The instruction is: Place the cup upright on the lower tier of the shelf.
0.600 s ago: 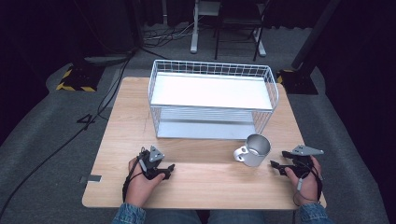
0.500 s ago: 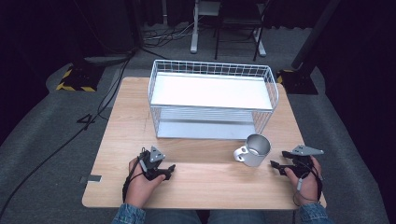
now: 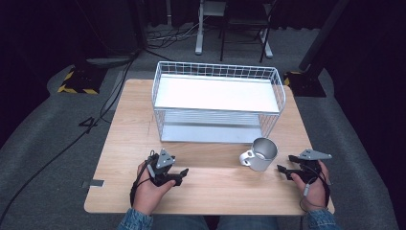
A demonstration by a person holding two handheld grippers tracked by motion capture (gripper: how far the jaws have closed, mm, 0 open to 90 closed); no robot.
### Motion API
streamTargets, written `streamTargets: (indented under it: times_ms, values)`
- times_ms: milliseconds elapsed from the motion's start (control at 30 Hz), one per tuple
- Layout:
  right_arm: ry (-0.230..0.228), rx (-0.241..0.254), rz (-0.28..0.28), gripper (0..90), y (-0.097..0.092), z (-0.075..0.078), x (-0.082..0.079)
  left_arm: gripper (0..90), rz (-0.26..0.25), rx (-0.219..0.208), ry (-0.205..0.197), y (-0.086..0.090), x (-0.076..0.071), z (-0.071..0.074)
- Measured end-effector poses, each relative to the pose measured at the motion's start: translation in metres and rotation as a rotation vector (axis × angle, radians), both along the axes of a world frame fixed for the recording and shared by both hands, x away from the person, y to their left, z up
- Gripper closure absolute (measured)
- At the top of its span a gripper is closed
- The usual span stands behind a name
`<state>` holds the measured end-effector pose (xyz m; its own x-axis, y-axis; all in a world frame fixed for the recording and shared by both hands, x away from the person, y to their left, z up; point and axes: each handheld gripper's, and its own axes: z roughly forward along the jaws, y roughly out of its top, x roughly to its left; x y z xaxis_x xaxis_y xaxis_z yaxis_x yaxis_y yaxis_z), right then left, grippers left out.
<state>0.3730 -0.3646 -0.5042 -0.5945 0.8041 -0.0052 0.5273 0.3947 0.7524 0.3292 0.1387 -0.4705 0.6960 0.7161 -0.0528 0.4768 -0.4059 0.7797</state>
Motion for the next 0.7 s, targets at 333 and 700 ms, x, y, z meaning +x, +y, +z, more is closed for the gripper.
streamTargets:
  times_ms: [333,700]
  values:
    - [0.001,0.001,0.001,28.8,0.0,0.0,0.0,31.9,-0.072,-0.057,-0.054,-0.022,0.002,0.012]
    - [0.003,0.003,0.004,29.1,0.0,0.0,0.0,31.6,-0.162,-0.11,-0.106,-0.058,0.001,0.031]
